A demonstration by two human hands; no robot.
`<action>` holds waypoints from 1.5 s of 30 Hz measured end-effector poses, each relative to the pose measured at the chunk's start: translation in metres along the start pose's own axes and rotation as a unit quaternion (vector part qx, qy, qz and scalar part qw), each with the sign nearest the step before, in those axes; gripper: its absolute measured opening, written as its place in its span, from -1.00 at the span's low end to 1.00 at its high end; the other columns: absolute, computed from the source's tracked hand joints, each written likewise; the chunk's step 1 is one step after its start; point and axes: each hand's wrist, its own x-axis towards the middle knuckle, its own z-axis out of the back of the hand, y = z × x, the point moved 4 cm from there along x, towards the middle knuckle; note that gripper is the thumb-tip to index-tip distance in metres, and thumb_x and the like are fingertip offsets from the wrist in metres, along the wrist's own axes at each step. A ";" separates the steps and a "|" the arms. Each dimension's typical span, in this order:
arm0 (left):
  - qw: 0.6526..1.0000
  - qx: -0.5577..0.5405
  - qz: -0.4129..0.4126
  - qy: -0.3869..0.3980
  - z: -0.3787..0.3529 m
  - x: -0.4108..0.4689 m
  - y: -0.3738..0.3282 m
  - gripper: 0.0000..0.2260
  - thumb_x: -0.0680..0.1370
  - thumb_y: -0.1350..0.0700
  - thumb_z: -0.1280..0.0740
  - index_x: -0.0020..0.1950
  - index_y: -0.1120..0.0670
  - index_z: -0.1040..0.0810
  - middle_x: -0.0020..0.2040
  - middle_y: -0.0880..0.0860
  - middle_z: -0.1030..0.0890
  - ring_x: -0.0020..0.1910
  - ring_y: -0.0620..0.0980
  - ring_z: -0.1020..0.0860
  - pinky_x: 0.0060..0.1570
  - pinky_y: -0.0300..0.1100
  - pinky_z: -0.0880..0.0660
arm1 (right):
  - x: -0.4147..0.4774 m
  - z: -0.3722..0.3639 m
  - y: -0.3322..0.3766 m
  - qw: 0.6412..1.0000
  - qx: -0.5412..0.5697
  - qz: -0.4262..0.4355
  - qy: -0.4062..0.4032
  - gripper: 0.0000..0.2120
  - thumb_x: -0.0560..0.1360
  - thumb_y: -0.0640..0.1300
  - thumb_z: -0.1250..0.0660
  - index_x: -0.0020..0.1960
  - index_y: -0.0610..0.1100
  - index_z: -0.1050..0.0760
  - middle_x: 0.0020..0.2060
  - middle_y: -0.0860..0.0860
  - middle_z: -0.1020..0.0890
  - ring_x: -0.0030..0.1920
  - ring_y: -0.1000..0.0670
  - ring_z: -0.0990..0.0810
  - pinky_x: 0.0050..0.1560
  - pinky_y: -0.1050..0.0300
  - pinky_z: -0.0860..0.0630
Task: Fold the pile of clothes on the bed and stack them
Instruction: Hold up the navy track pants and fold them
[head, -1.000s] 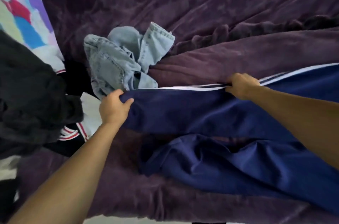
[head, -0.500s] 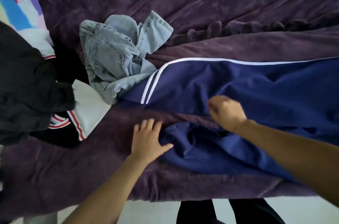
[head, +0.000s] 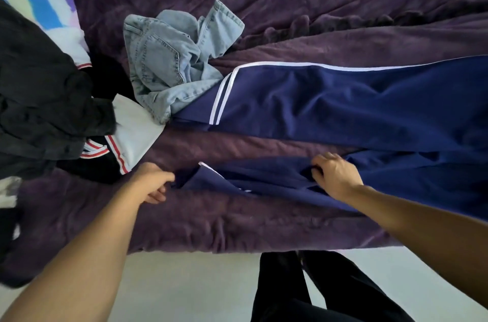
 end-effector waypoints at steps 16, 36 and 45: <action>0.824 0.294 -0.479 -0.072 -0.352 -0.186 -0.120 -0.84 0.53 0.13 -0.22 0.06 0.02 -0.54 0.06 0.02 -0.53 0.10 0.07 -0.48 0.01 -0.07 -0.40 | -0.163 0.002 -0.267 0.976 -0.126 -0.177 0.027 -0.54 0.49 -0.07 -0.29 0.38 0.00 -0.34 0.27 -0.03 -0.44 0.31 -0.09 -0.37 0.14 0.02 -0.42; 0.822 0.237 -0.493 -0.160 -0.485 -0.235 -0.198 -0.86 0.64 0.11 -0.13 0.09 0.16 -0.39 -0.10 0.25 -0.62 -0.09 0.30 -0.57 -0.26 0.02 -0.36 | -0.232 0.055 -0.498 0.972 -0.082 -0.164 -0.144 -0.79 0.51 -0.08 -0.25 0.08 -0.15 -0.52 0.07 -0.14 -0.62 0.17 -0.15 -0.49 0.13 -0.06 -0.29; 0.819 0.228 -0.490 -0.195 -0.370 -0.263 -0.240 -0.85 0.61 0.07 -0.21 0.07 0.12 -0.48 -0.03 0.20 -0.63 -0.03 0.26 -0.57 -0.19 0.02 -0.42 | -0.192 0.170 -0.468 0.966 -0.097 -0.112 -0.211 -0.79 0.56 -0.04 -0.25 0.11 -0.13 -0.50 0.01 -0.13 -0.65 0.08 -0.19 -0.55 0.04 -0.11 -0.39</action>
